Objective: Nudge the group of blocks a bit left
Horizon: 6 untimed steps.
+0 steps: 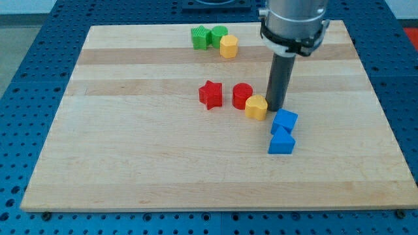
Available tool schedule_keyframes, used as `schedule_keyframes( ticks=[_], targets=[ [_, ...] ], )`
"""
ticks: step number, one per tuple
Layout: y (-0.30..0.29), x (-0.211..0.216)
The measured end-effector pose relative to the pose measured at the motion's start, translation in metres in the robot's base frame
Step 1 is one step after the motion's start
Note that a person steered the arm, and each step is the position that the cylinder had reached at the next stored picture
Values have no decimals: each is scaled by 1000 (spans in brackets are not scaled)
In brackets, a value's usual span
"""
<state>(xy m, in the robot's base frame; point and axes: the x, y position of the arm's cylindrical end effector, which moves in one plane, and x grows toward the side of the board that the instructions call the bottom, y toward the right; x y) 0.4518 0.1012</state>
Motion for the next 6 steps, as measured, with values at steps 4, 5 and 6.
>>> schedule_keyframes(
  ticks=[4, 5, 6],
  targets=[
    [-44, 41],
    [-47, 31],
    [-20, 21]
  ],
)
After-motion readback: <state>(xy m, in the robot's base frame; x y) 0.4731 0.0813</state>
